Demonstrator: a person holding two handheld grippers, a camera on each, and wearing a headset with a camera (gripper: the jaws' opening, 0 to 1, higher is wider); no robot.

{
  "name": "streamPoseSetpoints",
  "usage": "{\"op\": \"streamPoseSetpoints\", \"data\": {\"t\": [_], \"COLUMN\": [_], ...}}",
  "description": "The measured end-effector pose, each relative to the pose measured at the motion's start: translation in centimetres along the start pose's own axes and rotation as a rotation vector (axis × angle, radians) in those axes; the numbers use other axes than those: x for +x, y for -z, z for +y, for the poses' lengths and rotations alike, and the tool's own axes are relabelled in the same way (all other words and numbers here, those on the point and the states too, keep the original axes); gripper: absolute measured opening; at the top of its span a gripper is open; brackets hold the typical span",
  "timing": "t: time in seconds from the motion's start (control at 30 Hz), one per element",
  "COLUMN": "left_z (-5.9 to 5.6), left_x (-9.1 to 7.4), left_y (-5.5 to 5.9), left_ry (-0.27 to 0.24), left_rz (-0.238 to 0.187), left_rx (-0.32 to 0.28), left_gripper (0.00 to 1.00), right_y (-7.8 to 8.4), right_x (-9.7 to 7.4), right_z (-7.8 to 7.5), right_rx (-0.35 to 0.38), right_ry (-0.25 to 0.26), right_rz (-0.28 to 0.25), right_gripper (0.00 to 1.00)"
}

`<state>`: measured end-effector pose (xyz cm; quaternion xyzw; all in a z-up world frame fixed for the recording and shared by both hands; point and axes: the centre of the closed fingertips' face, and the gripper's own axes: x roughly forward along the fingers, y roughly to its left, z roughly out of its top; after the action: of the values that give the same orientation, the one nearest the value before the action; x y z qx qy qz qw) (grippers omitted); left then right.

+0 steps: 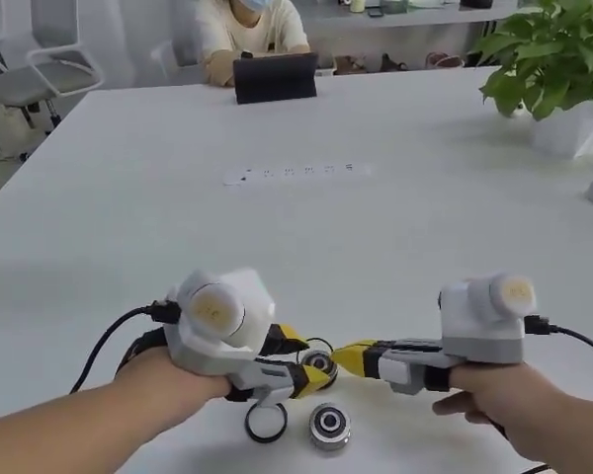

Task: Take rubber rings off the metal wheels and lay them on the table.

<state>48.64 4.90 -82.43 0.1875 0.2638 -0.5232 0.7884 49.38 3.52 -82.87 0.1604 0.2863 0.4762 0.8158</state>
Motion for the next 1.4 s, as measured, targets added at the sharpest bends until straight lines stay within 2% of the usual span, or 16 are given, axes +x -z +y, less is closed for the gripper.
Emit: {"op": "streamPoseSetpoints", "data": {"t": [0.53, 0.7, 1.07, 1.4], "left_z": [-0.4, -0.7, -0.9, -0.9], "left_x": [-2.4, -3.4, -4.8, -6.3], "left_y": [-1.1, -1.5, -1.7, -1.4], "left_ry": [-0.008, -0.010, -0.028, -0.048], "left_rz": [-0.046, -0.066, -0.091, -0.098], "left_rx": [-0.011, -0.020, -0.035, -0.034], "left_gripper": [0.44, 0.47, 0.59, 0.68], "right_y": [-0.7, -1.0, -0.9, -1.2], "right_x": [-0.6, -0.9, -1.0, -1.1], "right_z": [0.6, 0.9, 1.3, 1.9], "right_rx": [0.005, 0.002, -0.006, -0.012], "right_ry": [-0.019, -0.026, -0.033, -0.047], "right_rz": [-0.020, -0.031, -0.024, -0.022], "right_gripper": [0.00, 0.00, 0.00, 0.00]}}
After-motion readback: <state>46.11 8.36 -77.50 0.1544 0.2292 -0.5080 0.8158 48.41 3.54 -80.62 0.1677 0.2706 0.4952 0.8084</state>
